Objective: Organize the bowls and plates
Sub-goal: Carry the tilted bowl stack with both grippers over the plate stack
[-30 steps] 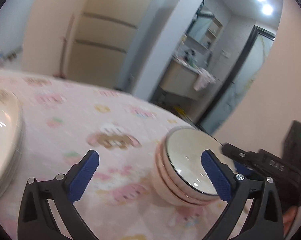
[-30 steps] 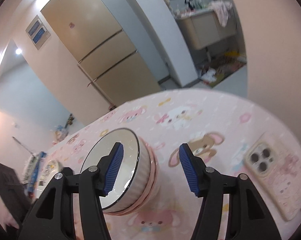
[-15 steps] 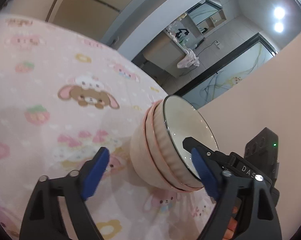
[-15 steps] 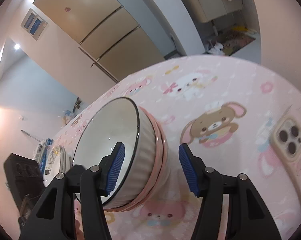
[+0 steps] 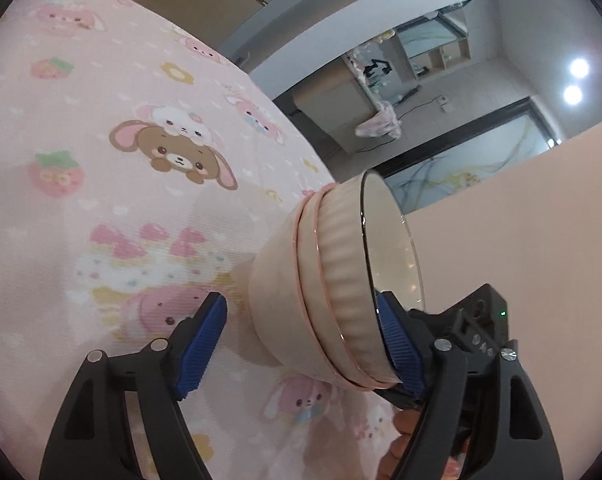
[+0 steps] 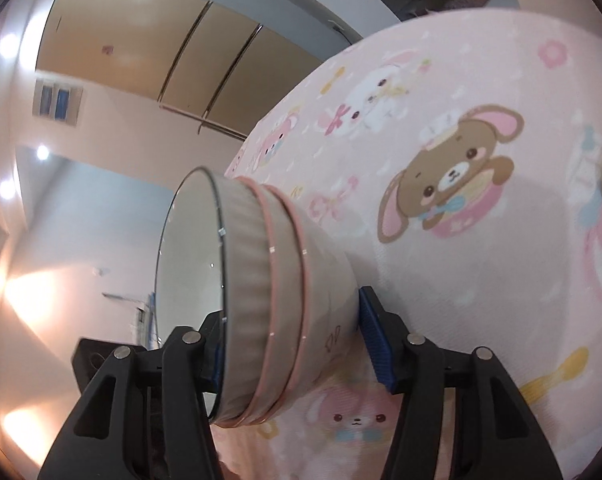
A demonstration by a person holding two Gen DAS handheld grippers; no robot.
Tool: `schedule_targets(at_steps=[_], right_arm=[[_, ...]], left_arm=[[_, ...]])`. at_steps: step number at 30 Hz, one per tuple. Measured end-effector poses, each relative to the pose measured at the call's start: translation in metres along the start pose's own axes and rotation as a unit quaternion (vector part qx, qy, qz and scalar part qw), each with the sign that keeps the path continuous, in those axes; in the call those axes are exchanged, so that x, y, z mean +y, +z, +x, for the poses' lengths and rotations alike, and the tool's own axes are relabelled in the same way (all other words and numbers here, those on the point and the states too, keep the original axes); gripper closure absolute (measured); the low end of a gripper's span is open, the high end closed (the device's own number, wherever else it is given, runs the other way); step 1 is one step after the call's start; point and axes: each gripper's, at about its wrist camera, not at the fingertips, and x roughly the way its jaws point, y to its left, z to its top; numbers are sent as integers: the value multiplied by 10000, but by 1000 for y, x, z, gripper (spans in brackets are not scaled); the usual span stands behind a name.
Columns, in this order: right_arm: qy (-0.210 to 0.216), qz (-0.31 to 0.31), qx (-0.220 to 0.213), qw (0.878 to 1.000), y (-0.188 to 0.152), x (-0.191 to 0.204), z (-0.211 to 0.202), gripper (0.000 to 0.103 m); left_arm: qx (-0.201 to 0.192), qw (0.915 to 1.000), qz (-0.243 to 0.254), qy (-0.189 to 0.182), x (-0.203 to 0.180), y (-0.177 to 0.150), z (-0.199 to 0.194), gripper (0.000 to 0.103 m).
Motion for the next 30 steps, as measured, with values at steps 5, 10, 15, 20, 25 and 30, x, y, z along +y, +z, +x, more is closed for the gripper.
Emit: schedule_targets(at_steps=[5,10,15,20,25,30], right_arm=[[184,234,34,9996,3,-10,1,55],[135,223,20,9997,3,-10,2,56],[-8,153,-24,9999,5,-7,1,60],[-116,-27,-121,9999,0,1,-1,61],[50,-35,-36,10000,0,1,4,61],[196,-195,5,9996,-5,15,1,61]], left_arm=[[182,9994,-98,270,-5,9,16,30],[351,9980,-501,169,1,16,29,43],[237,9992,-63,327,-8,12,30,47],[100,9980,295,557,-15,6,30,47],[-93,9973,436,585,-12,4,19,47],[-431,9948,660,642,-25,2,2,47]])
